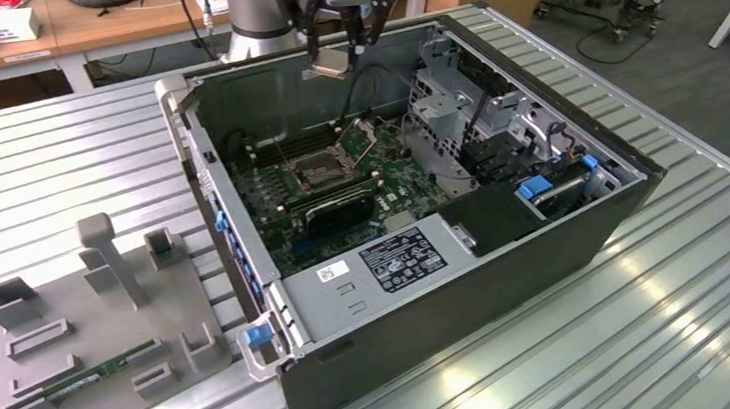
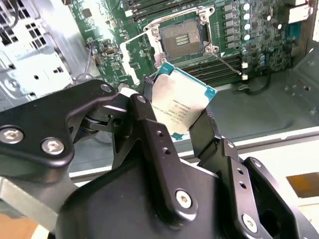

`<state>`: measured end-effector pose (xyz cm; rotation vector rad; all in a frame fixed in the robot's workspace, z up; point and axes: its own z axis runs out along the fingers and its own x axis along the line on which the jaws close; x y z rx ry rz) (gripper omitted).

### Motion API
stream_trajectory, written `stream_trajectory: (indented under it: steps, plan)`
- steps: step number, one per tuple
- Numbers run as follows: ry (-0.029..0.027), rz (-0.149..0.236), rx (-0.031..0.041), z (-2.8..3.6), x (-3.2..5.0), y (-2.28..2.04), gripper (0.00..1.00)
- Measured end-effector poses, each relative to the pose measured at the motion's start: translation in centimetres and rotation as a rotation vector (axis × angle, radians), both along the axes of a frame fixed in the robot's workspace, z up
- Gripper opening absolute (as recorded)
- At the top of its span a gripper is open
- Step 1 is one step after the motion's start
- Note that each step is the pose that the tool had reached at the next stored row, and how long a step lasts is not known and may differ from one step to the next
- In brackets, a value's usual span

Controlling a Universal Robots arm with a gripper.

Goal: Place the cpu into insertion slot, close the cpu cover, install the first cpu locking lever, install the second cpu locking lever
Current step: 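Place the cpu into insertion slot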

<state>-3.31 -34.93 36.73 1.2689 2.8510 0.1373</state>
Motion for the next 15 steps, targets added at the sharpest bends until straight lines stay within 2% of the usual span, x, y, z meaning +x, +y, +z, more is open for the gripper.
stream_trajectory:
  steps: [2,4,15]
  plan:
    - [0.0,-0.03,0.0,-0.01,0.0,0.0,0.54]
    - [0.0001,-0.042,0.0001,-0.01,0.0,0.0,0.54]
    - [0.0,-0.044,0.0,-0.01,0.0,0.0,0.54]
